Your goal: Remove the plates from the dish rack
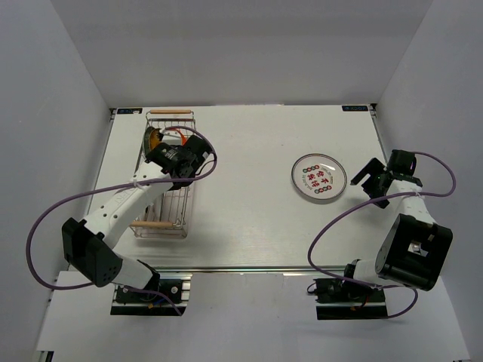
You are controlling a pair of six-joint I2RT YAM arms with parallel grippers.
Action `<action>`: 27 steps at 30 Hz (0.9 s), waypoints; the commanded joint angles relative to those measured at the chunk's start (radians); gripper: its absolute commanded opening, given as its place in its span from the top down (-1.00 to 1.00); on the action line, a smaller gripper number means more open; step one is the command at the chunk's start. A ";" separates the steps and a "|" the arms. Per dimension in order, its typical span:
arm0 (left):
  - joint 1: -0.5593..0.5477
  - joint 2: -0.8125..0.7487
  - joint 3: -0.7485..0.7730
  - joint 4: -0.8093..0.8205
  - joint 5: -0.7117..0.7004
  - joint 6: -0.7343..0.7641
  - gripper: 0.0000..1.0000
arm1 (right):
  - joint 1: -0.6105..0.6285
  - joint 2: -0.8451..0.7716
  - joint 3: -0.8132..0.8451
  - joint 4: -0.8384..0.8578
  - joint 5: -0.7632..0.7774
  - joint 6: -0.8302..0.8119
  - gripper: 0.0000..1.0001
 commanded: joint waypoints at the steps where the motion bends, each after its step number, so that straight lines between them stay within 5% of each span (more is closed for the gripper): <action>1: -0.006 -0.015 0.014 -0.051 -0.014 -0.025 0.38 | 0.005 0.002 0.024 -0.010 0.018 -0.009 -0.78; 13: -0.006 -0.067 0.126 -0.051 -0.020 0.084 1.00 | 0.005 -0.006 0.025 -0.013 0.018 -0.008 -0.79; 27: -0.006 -0.090 0.273 -0.036 -0.043 0.135 1.00 | 0.006 -0.007 0.032 -0.016 0.006 -0.009 -0.79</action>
